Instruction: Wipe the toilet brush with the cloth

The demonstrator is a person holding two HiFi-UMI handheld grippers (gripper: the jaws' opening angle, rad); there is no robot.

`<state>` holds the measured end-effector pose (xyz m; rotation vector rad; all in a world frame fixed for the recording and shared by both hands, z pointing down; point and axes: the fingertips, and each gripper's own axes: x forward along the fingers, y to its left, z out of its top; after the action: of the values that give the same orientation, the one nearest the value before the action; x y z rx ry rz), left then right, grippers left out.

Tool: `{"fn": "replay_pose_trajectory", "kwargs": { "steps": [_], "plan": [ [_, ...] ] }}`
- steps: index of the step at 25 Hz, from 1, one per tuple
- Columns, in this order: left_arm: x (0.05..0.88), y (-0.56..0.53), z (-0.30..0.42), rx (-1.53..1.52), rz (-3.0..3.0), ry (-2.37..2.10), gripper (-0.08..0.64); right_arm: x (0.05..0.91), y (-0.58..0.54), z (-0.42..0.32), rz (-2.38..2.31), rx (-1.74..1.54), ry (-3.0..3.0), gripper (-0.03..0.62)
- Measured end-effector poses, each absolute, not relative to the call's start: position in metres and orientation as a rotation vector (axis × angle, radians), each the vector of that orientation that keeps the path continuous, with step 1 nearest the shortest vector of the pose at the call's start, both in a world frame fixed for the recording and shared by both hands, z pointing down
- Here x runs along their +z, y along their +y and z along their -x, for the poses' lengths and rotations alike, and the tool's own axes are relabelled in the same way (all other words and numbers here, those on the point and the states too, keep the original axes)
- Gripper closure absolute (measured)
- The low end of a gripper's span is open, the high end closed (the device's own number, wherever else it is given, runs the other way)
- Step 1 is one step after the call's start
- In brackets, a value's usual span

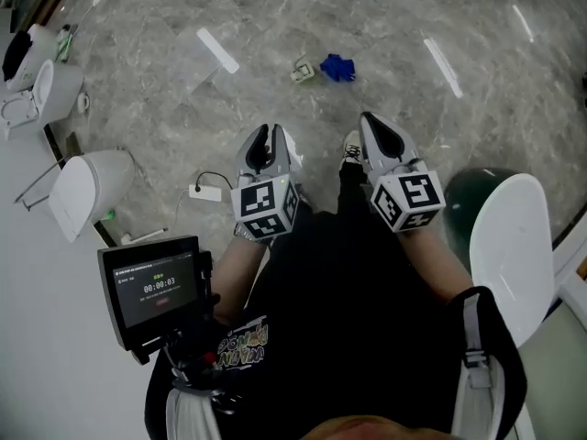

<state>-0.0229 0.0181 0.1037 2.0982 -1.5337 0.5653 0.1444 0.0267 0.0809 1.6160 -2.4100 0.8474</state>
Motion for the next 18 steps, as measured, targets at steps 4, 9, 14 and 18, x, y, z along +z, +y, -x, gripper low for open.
{"fn": "replay_pose_trajectory", "kwargs": {
  "steps": [4, 9, 14, 18],
  "plan": [
    [0.115, -0.009, -0.008, 0.64, -2.152, -1.59, 0.486, 0.103, -0.011, -0.168, -1.514, 0.862, -2.448, 0.569],
    [0.086, -0.027, -0.004, 0.713, -2.232, -1.653, 0.486, 0.086, -0.033, -0.166, -1.419, 0.871, -2.442, 0.566],
    [0.095, -0.04, 0.005, 0.677, -2.239, -1.59, 0.486, 0.101, -0.042, -0.152, -1.421, 0.95, -2.403, 0.563],
    [0.106, -0.038, 0.016, 0.593, -2.192, -1.531, 0.468, 0.097, -0.034, -0.133, -1.45, 0.922, -2.414, 0.564]
  ]
}}
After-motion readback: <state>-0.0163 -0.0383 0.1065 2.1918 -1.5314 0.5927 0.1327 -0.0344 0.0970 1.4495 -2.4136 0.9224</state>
